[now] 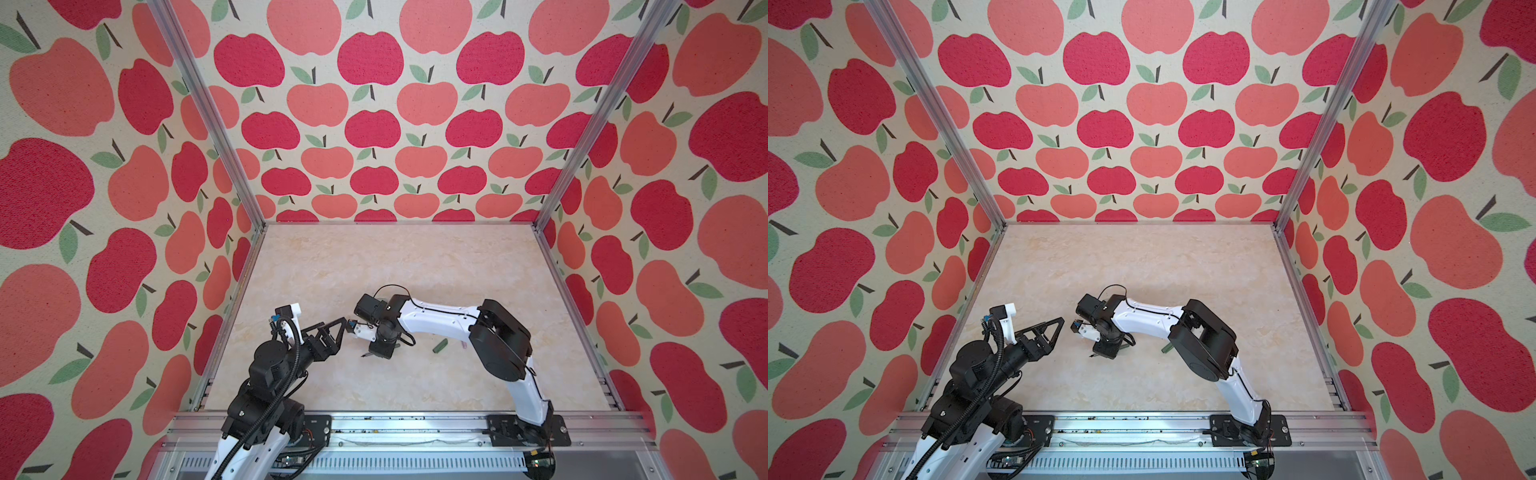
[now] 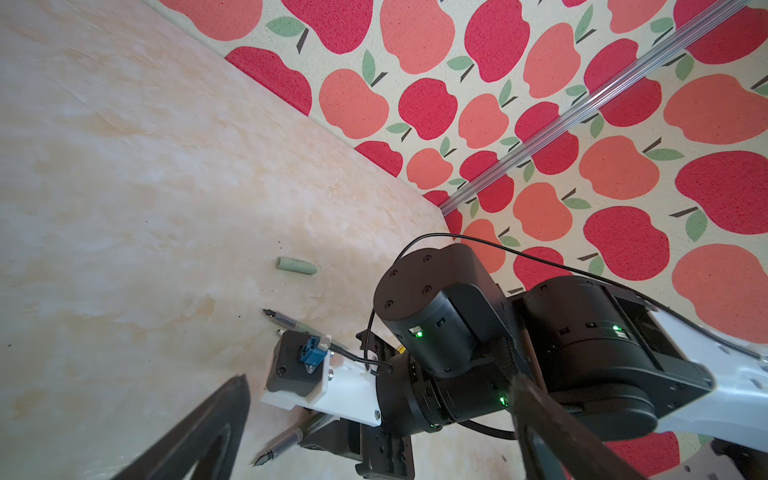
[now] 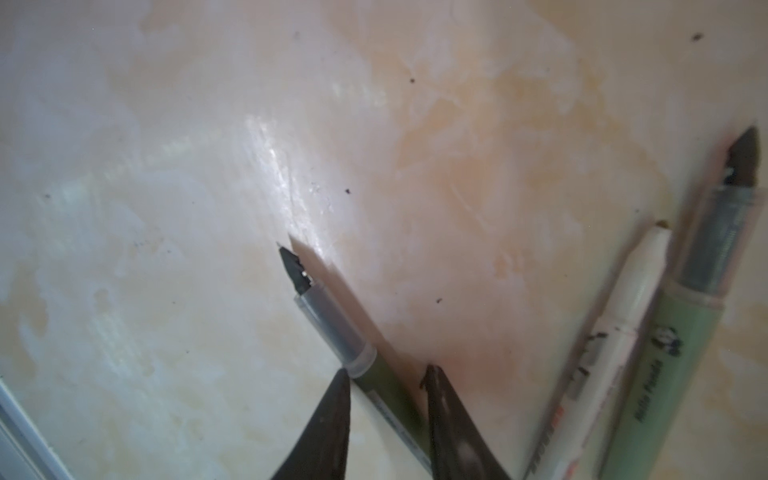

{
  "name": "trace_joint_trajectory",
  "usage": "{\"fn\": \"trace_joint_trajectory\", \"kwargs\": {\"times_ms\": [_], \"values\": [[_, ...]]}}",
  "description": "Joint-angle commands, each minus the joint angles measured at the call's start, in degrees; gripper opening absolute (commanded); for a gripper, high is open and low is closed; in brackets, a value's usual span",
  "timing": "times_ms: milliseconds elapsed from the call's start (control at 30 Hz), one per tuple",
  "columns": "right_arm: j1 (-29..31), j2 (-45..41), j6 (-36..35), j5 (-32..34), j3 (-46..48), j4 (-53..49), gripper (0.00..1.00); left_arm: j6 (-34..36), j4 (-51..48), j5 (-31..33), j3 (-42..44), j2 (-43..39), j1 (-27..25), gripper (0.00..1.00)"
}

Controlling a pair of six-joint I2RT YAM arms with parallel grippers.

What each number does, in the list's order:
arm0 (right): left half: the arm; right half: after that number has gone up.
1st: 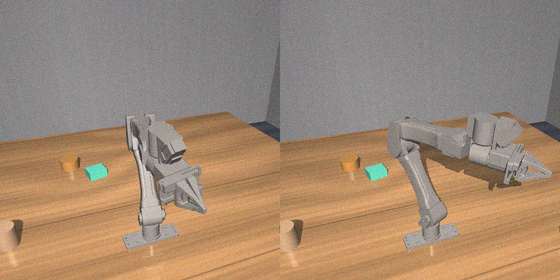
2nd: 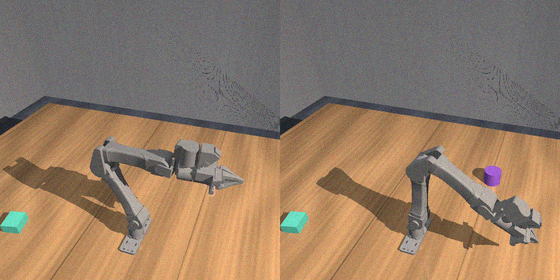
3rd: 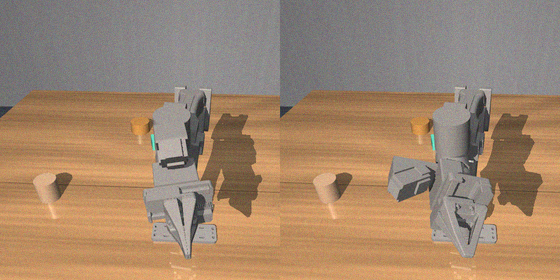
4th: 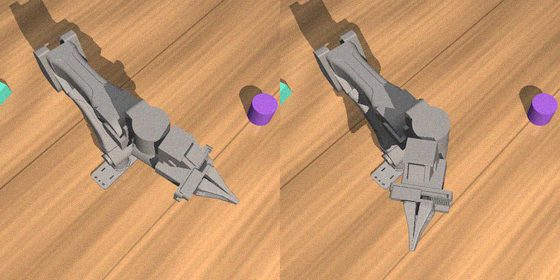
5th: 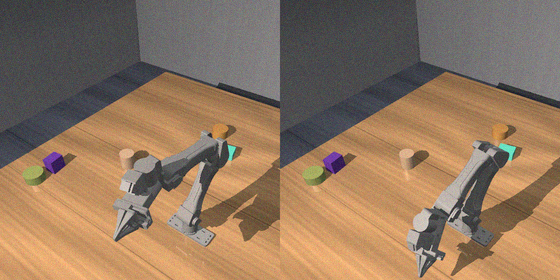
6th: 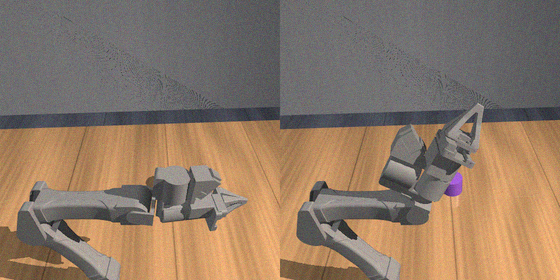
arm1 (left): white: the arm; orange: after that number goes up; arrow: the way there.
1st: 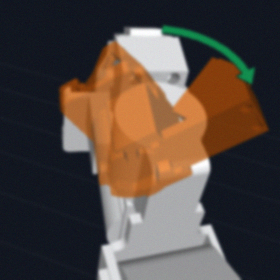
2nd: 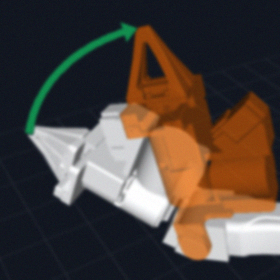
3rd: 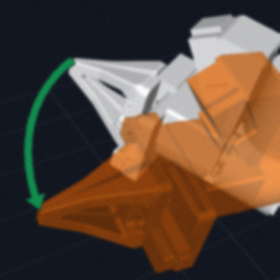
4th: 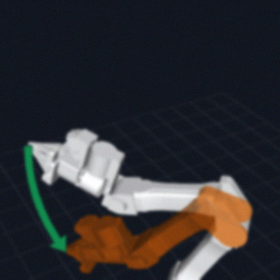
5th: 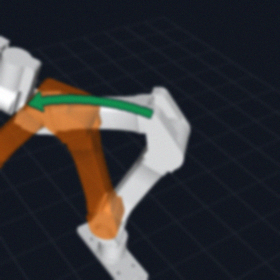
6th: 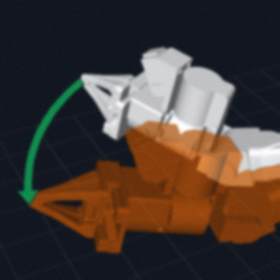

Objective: Insert the pens into the pen caps
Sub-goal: 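Close the right gripper on the dark green fountain pen body, then lift the green pen upright and bring it into the left gripper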

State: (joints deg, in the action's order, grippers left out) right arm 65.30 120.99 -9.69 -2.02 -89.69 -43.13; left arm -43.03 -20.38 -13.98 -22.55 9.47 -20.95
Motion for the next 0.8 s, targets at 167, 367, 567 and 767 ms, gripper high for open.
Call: {"fn": "trace_joint_trajectory", "kwargs": {"times_ms": [167,367,567,767], "values": [[0.31,2.92,0.24,-0.78,-1.04,-1.16,0.21,-0.07,1.66,-0.34,-1.07,1.42,0.47,0.99],[0.27,2.62,1.76,-1.4,-0.41,-0.43,0.09,-0.01,2.45,-0.16,-1.19,2.18,0.56,0.99],[-1.22,-0.78,7.03,-4.06,0.82,2.68,0.06,0.88,3.39,-1.67,-1.79,3.35,0.65,0.99],[-6.46,-11.42,18.19,-13.74,7.27,13.1,0.05,3.48,5.87,-6.62,-3.33,6.32,0.73,0.99]]}}
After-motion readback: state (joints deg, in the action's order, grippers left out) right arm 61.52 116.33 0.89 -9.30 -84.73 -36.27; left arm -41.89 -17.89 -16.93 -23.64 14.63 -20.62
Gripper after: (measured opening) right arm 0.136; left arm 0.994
